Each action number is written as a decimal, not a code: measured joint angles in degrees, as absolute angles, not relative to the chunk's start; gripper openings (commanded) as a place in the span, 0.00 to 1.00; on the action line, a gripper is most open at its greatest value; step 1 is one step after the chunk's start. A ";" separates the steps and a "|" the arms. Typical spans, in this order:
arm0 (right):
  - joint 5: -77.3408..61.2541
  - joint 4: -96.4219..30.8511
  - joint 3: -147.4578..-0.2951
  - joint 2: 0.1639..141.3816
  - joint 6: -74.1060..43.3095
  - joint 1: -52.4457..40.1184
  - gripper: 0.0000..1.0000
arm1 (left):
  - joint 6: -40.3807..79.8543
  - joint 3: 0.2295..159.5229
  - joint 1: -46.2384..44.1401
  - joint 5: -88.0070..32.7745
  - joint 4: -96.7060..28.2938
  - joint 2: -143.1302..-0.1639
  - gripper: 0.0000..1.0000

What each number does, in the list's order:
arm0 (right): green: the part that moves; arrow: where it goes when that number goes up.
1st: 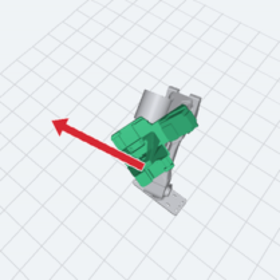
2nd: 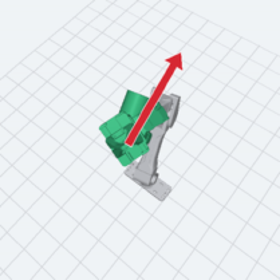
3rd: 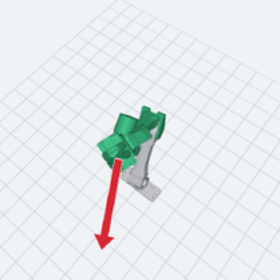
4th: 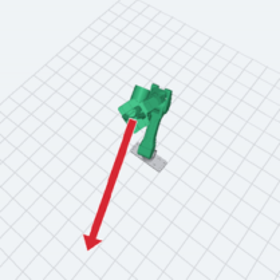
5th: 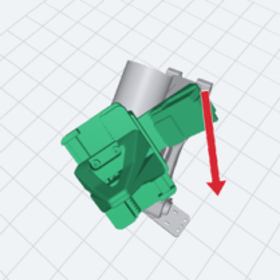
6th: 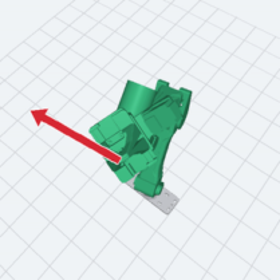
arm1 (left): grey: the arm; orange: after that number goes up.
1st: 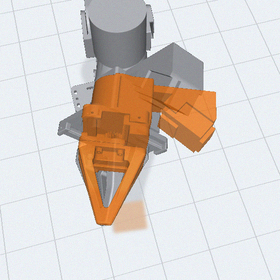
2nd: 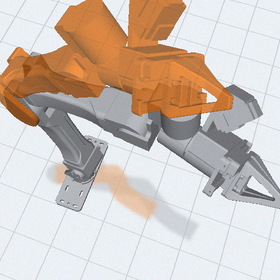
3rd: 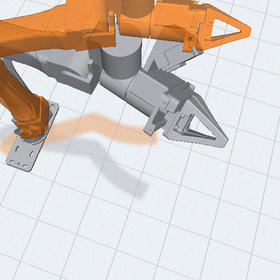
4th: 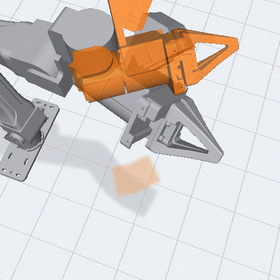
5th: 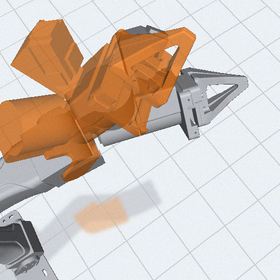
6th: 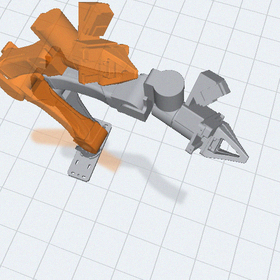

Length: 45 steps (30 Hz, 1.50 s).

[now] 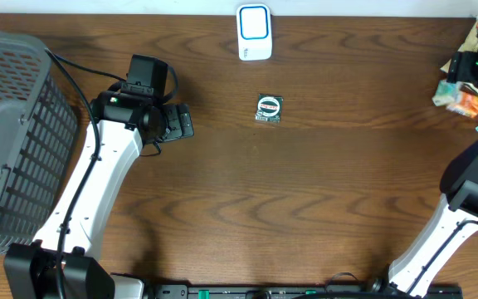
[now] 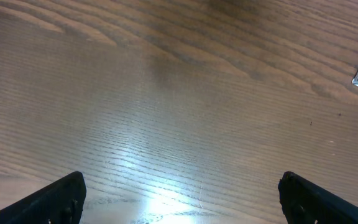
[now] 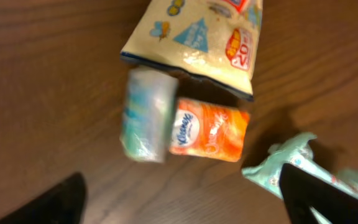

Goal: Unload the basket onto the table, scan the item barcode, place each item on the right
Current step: 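Carry the green Kleenex pack to the top right and release, then reach down and grasp the dark green Zam-Buk tin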

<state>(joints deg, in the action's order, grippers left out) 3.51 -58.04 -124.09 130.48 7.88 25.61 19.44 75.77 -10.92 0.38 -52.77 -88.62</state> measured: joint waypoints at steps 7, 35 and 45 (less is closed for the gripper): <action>-11.35 -60.16 -124.07 130.47 6.15 25.93 0.99 | 19.44 75.77 -10.92 0.38 -52.77 -88.62 0.98; -19.09 -60.62 -123.24 130.47 -7.53 -11.53 0.99 | 19.44 75.77 -10.92 0.38 -52.77 -88.62 0.98; -3.66 -59.51 -123.24 130.72 -19.18 -21.78 0.99 | 19.44 75.77 -10.92 0.38 -52.77 -88.62 0.98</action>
<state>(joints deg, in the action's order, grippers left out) -3.66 -59.51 -123.24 130.72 -19.18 -21.78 19.44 75.77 -10.92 0.38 -52.77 -88.62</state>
